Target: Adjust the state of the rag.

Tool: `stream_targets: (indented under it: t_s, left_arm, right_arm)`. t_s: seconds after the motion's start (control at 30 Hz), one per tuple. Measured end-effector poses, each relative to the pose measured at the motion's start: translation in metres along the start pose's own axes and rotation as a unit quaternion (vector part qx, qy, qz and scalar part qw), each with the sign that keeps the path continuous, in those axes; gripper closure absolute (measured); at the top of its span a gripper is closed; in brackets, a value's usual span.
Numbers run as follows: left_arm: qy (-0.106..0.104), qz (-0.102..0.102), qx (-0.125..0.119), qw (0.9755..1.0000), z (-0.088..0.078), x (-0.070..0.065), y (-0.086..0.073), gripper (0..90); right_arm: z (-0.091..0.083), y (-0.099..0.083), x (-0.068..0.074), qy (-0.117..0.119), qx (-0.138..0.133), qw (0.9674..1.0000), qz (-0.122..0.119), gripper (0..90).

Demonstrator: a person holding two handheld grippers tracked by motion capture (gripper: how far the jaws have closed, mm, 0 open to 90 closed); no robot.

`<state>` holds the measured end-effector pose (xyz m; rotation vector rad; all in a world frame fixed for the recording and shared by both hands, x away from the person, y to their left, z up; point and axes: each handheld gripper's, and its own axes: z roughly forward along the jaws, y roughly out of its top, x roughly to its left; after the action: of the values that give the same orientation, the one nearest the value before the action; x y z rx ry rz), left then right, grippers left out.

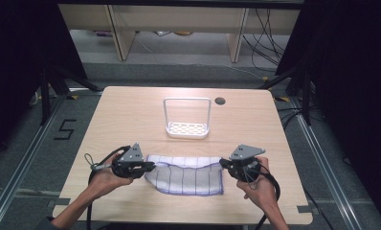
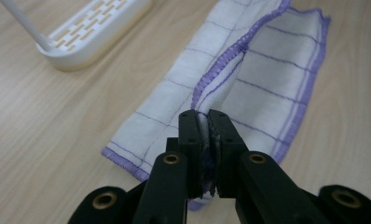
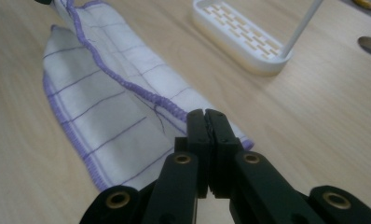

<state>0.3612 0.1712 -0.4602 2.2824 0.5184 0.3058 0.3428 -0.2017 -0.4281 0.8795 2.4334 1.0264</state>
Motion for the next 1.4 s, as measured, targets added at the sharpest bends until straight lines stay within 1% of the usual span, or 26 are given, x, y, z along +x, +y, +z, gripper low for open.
stream_targets:
  t_s: [0.07,0.17,0.33,0.43,0.47,0.53,0.57,0.63,0.67,0.7,0.77,0.8,0.83,0.9,0.93,0.97,1.0,1.07,1.1,1.17,1.2,1.23,1.27,1.3,1.33,1.4]
  left_arm:
    - [0.005,0.003,0.009,0.9999,0.001,-0.003,-0.003,83.4]
    - [-0.009,0.015,0.027,0.9995,0.011,-0.011,-0.016,83.1]
    - [-0.017,0.007,0.035,0.9992,0.016,-0.019,-0.025,81.4]
    - [-0.020,0.015,0.040,0.9989,0.017,-0.022,-0.027,77.3]
    - [-0.020,0.009,0.038,0.9990,0.017,-0.024,-0.028,75.8]
    - [-0.022,0.014,0.037,0.9990,0.017,-0.024,-0.028,68.6]
    - [-0.024,0.013,0.036,0.9990,0.015,-0.023,-0.027,63.7]
    - [-0.036,-0.010,0.012,0.9992,0.009,-0.024,-0.024,57.4]
    - [-0.030,-0.010,0.007,0.9995,0.004,-0.022,-0.022,54.2]
    - [-0.028,-0.025,-0.008,0.9993,0.001,-0.019,-0.021,52.3]
    - [-0.021,-0.025,-0.011,0.9994,-0.004,-0.015,-0.019,51.5]
    - [-0.006,-0.049,-0.030,0.9983,-0.010,-0.006,-0.015,50.5]
    - [0.003,-0.056,-0.035,0.9978,-0.012,-0.001,-0.013,49.0]
    - [0.013,-0.068,-0.037,0.9969,-0.014,0.012,-0.009,48.3]
    - [0.013,-0.068,-0.037,0.9969,-0.014,0.012,-0.009,47.2]
    - [0.021,-0.082,-0.027,0.9960,-0.012,0.026,-0.007,46.0]
    - [0.021,-0.082,-0.027,0.9960,-0.012,0.026,-0.007,44.5]
    - [0.026,-0.121,-0.022,0.9921,0.000,0.043,-0.006,42.9]
    - [0.026,-0.121,-0.022,0.9921,0.000,0.043,-0.006,42.6]
    - [0.023,-0.131,0.000,0.9911,0.015,0.057,-0.007,41.4]
    - [0.018,-0.140,0.004,0.9900,0.020,0.060,-0.008,40.5]
    - [0.018,-0.140,0.004,0.9900,0.020,0.060,-0.008,40.3]
    - [0.009,-0.155,0.005,0.9879,0.028,0.065,-0.009,40.0]
    - [0.009,-0.155,0.005,0.9879,0.028,0.065,-0.009,39.4]
    - [0.007,-0.163,0.004,0.9865,0.031,0.066,-0.009,39.4]
    - [0.005,-0.164,0.009,0.9864,0.035,0.069,-0.010,39.0]
  right_arm:
    - [0.001,-0.007,0.005,0.003,0.007,0.9999,-0.007,89.7]
    - [0.007,-0.017,0.011,0.014,0.025,0.9996,0.002,89.7]
    - [0.014,-0.030,0.017,0.031,0.045,0.9985,0.007,89.7]
    - [0.017,-0.038,0.021,0.036,0.047,0.9982,0.009,89.6]
    - [0.018,-0.040,0.022,0.036,0.045,0.9982,0.014,89.6]
    - [0.019,-0.043,0.022,0.039,0.045,0.9982,0.010,89.4]
    - [0.019,-0.047,0.024,0.049,0.057,0.9971,0.013,88.0]
    - [0.021,-0.050,0.027,0.061,0.055,0.9965,0.019,80.2]
    - [0.019,-0.050,0.028,0.060,0.060,0.9962,0.021,74.8]
    - [0.018,-0.051,0.029,0.054,0.051,0.9969,0.025,69.7]
    - [0.015,-0.050,0.028,0.051,0.049,0.9970,0.031,66.8]
    - [0.009,-0.047,0.025,0.040,0.038,0.9970,0.055,61.0]
    - [0.006,-0.045,0.022,0.036,0.027,0.9971,0.062,59.5]
    - [0.001,-0.042,0.017,0.017,0.014,0.9969,0.076,54.8]
    - [0.001,-0.042,0.017,0.017,0.014,0.9969,0.076,54.8]
    - [0.001,-0.042,0.013,0.001,0.014,0.9965,0.082,53.0]
    - [0.001,-0.042,0.013,0.001,0.014,0.9965,0.082,53.0]
    - [0.007,-0.044,0.015,0.000,0.031,0.9935,0.110,48.5]
    - [0.007,-0.044,0.015,0.000,0.031,0.9935,0.110,48.5]
    - [0.015,-0.048,0.016,0.006,0.045,0.9911,0.125,46.1]
    - [0.018,-0.050,0.016,0.003,0.046,0.9914,0.122,45.2]
    - [0.019,-0.050,0.017,0.003,0.051,0.9899,0.132,44.7]
    - [0.021,-0.052,0.016,0.001,0.048,0.9908,0.126,44.0]
    - [0.021,-0.052,0.017,0.002,0.058,0.9887,0.138,43.1]
    - [0.021,-0.052,0.017,0.002,0.058,0.9887,0.138,43.1]
    - [0.027,-0.054,0.020,0.000,0.052,0.9886,0.141,41.7]
